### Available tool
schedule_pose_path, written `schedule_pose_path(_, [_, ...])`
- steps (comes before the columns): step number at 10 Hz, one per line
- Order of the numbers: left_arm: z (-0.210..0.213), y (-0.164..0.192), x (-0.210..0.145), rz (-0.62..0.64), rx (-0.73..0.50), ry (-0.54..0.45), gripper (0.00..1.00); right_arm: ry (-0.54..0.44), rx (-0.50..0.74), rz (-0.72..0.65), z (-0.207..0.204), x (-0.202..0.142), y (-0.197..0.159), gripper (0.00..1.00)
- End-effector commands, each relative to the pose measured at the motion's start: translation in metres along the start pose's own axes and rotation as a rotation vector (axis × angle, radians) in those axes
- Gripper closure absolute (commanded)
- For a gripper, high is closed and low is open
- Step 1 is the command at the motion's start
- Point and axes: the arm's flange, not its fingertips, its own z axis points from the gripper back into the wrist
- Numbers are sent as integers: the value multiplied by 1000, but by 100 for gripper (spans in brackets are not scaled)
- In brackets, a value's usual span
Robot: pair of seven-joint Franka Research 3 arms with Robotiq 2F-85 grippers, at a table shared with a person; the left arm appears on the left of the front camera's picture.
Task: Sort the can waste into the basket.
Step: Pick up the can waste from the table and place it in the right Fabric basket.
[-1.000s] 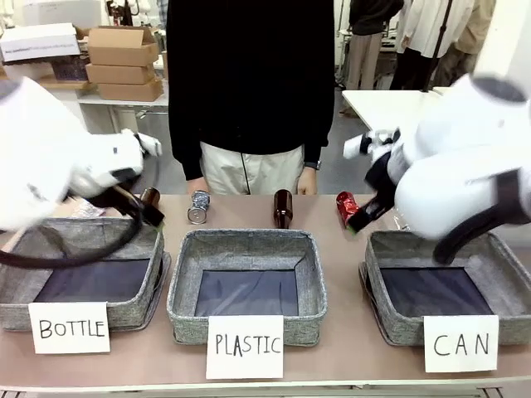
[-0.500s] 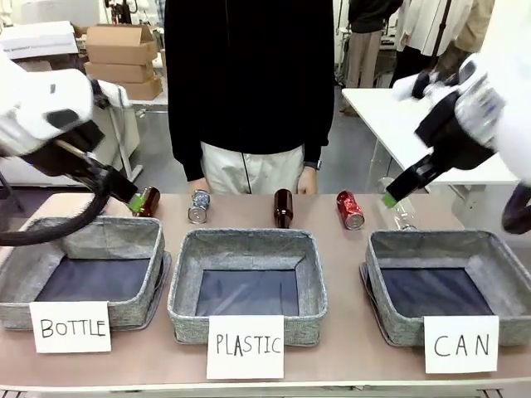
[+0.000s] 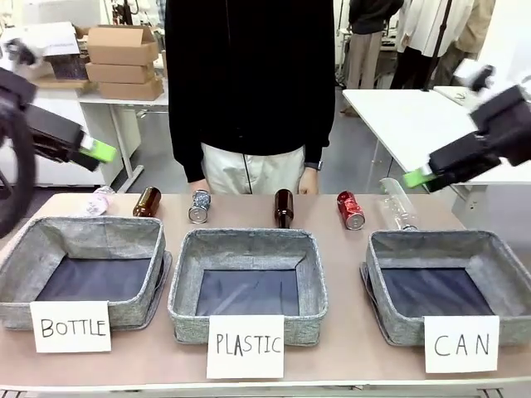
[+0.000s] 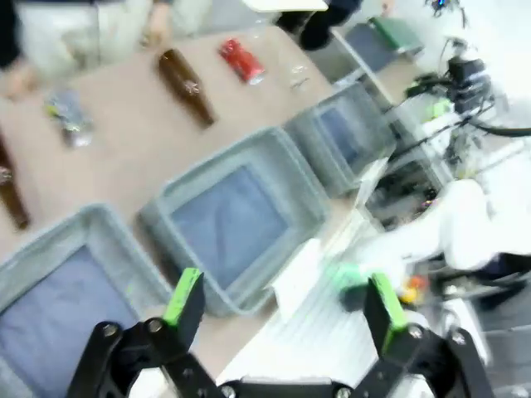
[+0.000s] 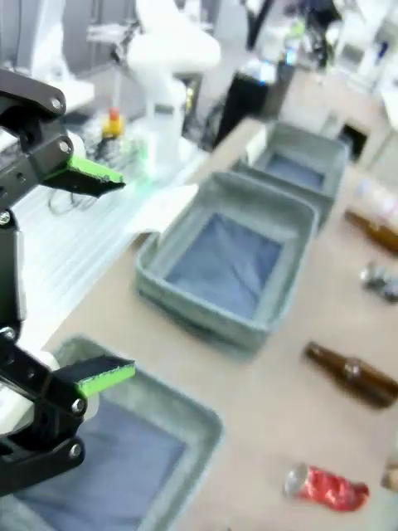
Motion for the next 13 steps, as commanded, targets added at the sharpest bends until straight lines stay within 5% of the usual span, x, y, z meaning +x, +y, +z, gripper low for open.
schedule_pose_path(1, [25,47,-16,473,-444,-250,0,-286,422,-569,26,-10,-44,0])
schedule_pose_path(3, [27,73,-28,553,-429,-285,0,-368,324,-632,29,-24,-64,0])
schedule_pose_path(4, [13,86,-28,623,-376,-264,0,-294,34,-645,12,-21,-62,0])
schedule_pose_path(5, [47,61,-32,321,-366,-204,0,-179,279,-386,44,-24,-68,0])
schedule_pose_path(13, [47,61,-32,321,-366,-204,0,-179,279,-386,44,-24,-68,0])
